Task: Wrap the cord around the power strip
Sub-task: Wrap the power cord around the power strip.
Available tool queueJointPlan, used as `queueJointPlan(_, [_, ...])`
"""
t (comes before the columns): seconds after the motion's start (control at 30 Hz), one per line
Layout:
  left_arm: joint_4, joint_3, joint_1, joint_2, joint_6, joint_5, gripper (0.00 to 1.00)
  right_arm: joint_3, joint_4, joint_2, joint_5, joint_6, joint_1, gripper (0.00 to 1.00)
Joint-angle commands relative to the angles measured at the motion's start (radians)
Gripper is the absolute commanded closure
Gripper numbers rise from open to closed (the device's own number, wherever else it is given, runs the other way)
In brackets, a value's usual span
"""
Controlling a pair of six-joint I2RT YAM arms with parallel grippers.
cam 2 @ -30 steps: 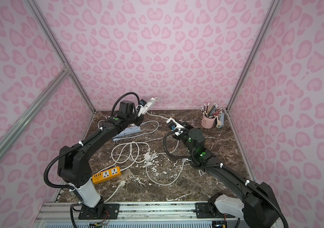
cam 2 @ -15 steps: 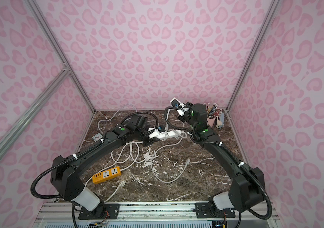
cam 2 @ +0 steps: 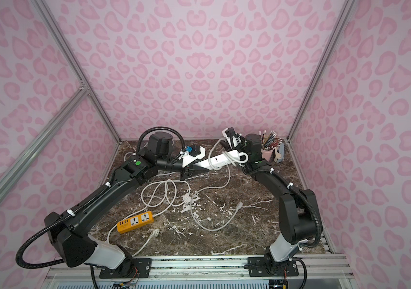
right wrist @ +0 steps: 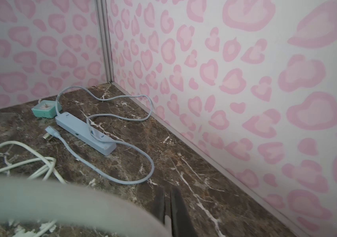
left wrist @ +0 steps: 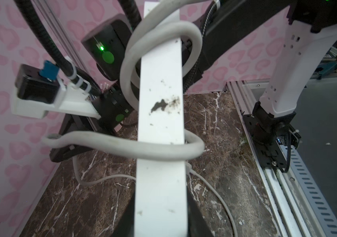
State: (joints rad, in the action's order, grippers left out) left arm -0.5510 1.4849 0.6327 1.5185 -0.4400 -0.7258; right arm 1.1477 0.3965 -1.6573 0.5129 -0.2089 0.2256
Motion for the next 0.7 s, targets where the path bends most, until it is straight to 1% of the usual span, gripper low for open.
queueJointPlan(0.0, [0.203,0.042,0.002,-0.016,0.137,-0.044,0.97,-0.033,0.232,-0.035,0.022,0.183,0.011,0.79])
queueJointPlan(0.13, [0.240,0.057,0.001,-0.024,0.206,-0.064,0.97,-0.062,0.385,-0.104,-0.026,0.258,0.041,0.64])
queueJointPlan(0.23, [0.264,0.058,0.001,-0.030,0.244,-0.071,0.97,-0.041,0.466,-0.179,-0.045,0.309,0.070,0.55])
queueJointPlan(0.3, [0.264,0.059,0.001,-0.033,0.250,-0.059,0.97,-0.026,0.508,-0.222,-0.064,0.333,0.093,0.50])
queueJointPlan(0.37, [0.259,0.064,-0.001,-0.038,0.254,-0.041,0.97,-0.003,0.504,-0.263,-0.119,0.328,0.121,0.49])
queueJointPlan(0.47, [0.274,0.063,-0.020,-0.053,0.279,-0.013,0.97,0.006,0.491,-0.319,-0.199,0.314,0.142,0.54])
queueJointPlan(0.5, [0.287,0.059,-0.034,-0.058,0.296,-0.008,0.97,-0.006,0.493,-0.328,-0.222,0.308,0.142,0.59])
queueJointPlan(0.57, [0.321,0.042,-0.073,-0.070,0.337,0.010,0.97,-0.043,0.496,-0.324,-0.278,0.285,0.143,0.74])
queueJointPlan(0.63, [0.363,0.013,-0.130,-0.082,0.383,0.039,0.97,-0.090,0.472,-0.294,-0.353,0.235,0.143,0.91])
queueJointPlan(0.67, [0.385,-0.002,-0.159,-0.086,0.408,0.064,0.97,-0.113,0.460,-0.270,-0.391,0.207,0.143,0.95])
